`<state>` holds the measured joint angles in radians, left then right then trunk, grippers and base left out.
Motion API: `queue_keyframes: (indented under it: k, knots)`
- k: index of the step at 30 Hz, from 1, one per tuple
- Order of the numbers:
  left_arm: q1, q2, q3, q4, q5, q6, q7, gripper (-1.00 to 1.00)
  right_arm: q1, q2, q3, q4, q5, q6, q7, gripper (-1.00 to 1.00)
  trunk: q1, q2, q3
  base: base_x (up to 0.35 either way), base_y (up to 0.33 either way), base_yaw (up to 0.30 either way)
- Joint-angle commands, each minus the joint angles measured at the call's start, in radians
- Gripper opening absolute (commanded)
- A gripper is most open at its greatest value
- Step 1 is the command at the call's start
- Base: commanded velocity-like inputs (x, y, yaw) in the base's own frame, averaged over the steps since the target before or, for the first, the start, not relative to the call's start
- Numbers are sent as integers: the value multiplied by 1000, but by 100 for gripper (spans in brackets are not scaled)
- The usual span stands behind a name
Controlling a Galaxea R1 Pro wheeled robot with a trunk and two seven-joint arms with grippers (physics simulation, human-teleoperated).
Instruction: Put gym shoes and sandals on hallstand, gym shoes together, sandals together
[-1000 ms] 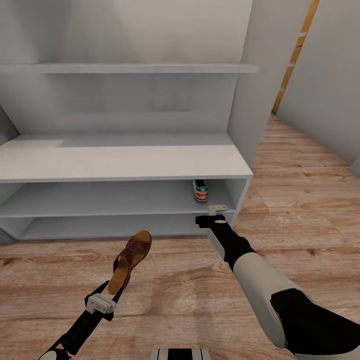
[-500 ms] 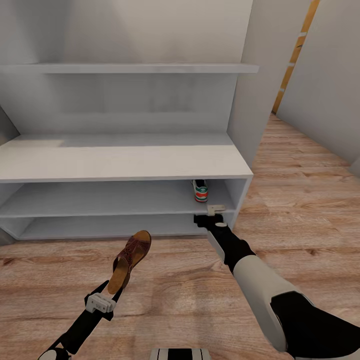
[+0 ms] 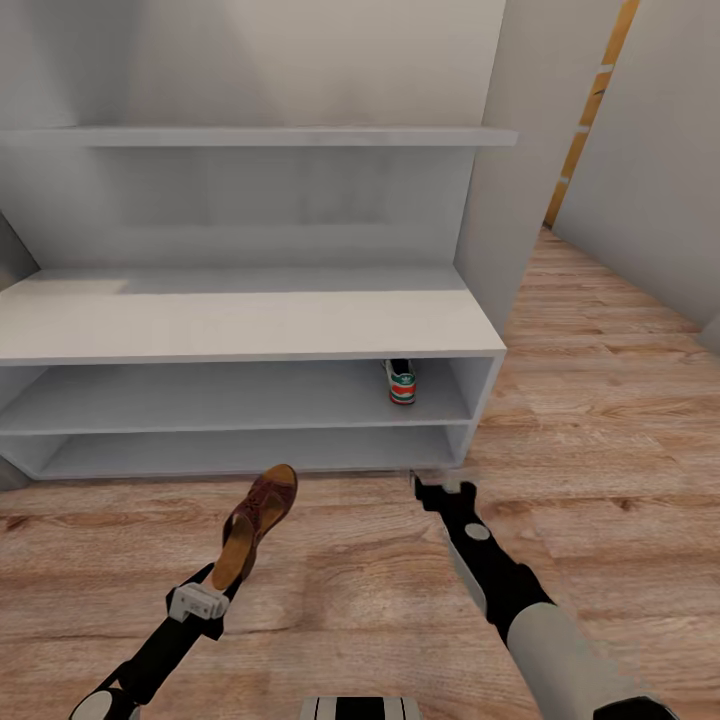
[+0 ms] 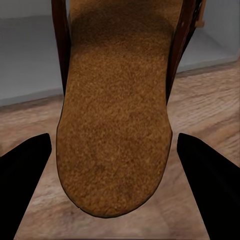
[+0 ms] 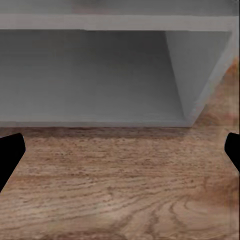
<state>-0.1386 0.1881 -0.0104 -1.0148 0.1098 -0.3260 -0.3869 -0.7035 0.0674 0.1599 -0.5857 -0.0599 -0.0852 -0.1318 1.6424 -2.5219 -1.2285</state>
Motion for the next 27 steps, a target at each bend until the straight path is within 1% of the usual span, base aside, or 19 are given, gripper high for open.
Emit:
queue_keyframes:
  k: [1, 3, 4, 8, 9, 11, 12, 15, 16, 19, 20, 22, 23, 26, 27]
  knots:
    - [0, 0, 3, 0, 0, 3, -3, -100, 49, -23, 3, -37, 0, -18, 5, 100, 0, 0, 0, 0, 0, 0]
    - [-1, 0, 6, 0, 0, 8, -10, -100, 143, -66, 3, -119, -2, -44, 19, 100, 0, 0, 0, 0, 0, 0]
    - [-1, 0, 6, 0, 0, 8, -10, -100, 143, -66, 3, -119, -2, -44, 19, 100, 0, 0, 0, 0, 0, 0]
    - [-1, -1, 11, 0, 0, 14, -30, -100, 332, -139, -9, -301, -7, -75, 39, 100, 0, 0, 0, 0, 0, 0]
    - [-1, -1, 11, 0, 0, 14, -30, -100, 332, -139, -9, -301, -7, -75, 39, 100, 0, 0, 0, 0, 0, 0]
    - [-1, -1, 12, 0, 0, 16, -39, -100, 420, -167, -30, -388, -9, -83, 44, 100, 0, 0, 0, 0, 0, 0]
    - [-1, -1, 12, 0, 0, 16, -39, -100, 420, -167, -30, -388, -9, -83, 44, 100, 0, 0, 0, 0, 0, 0]
    - [-1, -1, 14, 0, 1, 17, -47, -100, 530, -194, -82, -503, -10, -94, 51, 100, 0, 0, 0, 0, 0, 0]
    - [-1, -1, 14, 0, 1, 17, -47, -100, 530, -194, -82, -503, -10, -94, 51, 100, 0, 0, 0, 0, 0, 0]
    - [-1, -1, 14, 1, 1, 18, -52, -100, 616, -207, -139, -603, -11, -108, 67, 100, 0, 0, 0, 0, 0, 0]
    - [-1, -1, 14, 1, 1, 18, -52, -100, 616, -207, -139, -603, -11, -108, 67, 100, 0, 0, 0, 0, 0, 0]
    - [-1, -1, 15, 1, 1, 18, -54, -100, 663, -213, -177, -662, -12, -114, 85, 100, 0, 0, 0, 0, 0, 0]
    - [-1, -1, 15, 1, 1, 18, -54, -100, 663, -213, -177, -662, -12, -114, 85, 100, 0, 0, 0, 0, 0, 0]
    - [-1, -1, 15, 1, 1, 19, -56, -100, 712, -217, -244, -718, -13, -118, 119, 100, 0, 0, 0, 0, 0, 0]
    - [-1, -1, 15, 1, 1, 19, -56, -100, 712, -217, -244, -718, -13, -118, 119, 100, 0, 0, 0, 0, 0, 0]
